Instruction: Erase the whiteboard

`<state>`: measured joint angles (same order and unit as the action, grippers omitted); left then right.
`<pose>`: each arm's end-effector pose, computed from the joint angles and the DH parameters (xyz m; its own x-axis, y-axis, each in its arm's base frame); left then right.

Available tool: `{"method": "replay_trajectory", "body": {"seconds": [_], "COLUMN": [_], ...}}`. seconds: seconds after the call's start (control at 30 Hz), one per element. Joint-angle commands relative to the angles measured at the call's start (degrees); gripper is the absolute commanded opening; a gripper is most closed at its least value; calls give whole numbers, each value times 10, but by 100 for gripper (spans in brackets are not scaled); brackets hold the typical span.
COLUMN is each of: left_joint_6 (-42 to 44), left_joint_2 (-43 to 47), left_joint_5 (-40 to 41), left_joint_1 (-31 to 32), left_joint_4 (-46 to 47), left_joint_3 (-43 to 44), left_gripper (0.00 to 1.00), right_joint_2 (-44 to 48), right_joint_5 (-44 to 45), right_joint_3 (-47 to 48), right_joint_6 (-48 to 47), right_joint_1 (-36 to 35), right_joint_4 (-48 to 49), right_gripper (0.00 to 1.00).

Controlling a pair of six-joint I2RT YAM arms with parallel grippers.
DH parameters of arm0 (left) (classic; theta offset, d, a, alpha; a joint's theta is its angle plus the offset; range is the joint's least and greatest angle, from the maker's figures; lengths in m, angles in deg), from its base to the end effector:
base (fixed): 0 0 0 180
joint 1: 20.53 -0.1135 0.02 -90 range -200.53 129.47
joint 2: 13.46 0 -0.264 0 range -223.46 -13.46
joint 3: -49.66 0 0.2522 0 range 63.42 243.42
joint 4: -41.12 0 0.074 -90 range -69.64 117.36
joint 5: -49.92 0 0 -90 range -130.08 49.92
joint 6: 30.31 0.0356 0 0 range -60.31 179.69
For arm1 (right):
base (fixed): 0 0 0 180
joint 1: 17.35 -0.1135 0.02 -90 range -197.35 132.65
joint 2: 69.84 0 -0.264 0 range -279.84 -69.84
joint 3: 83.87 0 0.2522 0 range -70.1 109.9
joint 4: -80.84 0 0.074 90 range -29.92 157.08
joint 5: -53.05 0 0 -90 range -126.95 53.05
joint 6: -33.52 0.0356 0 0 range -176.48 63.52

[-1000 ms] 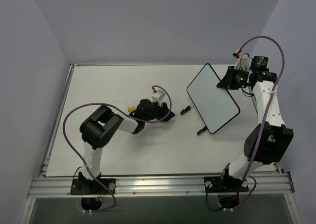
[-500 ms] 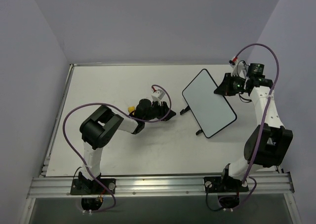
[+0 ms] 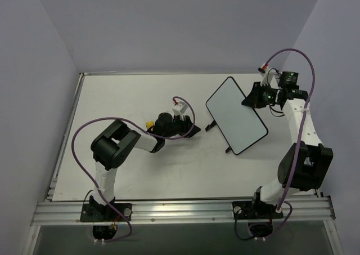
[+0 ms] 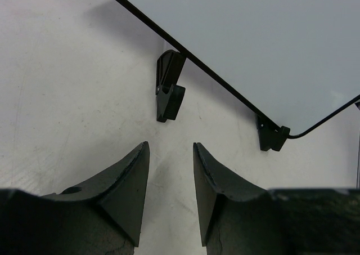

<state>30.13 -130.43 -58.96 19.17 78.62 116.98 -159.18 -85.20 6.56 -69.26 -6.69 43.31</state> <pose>0.3068 -0.2697 0.1339 -0.5591 -0.1425 -0.8168 0.6576 0.5238 -0.5415 0.3466 -0.0382 0.3242 -0.4660 -0.0622 -0.8826 -0.5842 0.7708 0.2542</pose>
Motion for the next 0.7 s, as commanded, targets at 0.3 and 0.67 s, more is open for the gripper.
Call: {"method": "replay_trajectory", "body": {"seconds": [0.3,0.67], "left_joint_6": [-1,-1], "left_joint_2": [19,17], "left_joint_5": [-5,-5], "left_joint_1": [-2,-2], "left_joint_4": [42,42], "left_joint_3": [-7,-6], "left_gripper": [45,45], "right_joint_2": [20,38], "right_joint_5": [-25,-58], "right_joint_3": [-32,-34], "right_joint_6": [-13,-9], "right_joint_1": [-6,3], "right_joint_4": [13,19], "right_gripper": [0,0]}}
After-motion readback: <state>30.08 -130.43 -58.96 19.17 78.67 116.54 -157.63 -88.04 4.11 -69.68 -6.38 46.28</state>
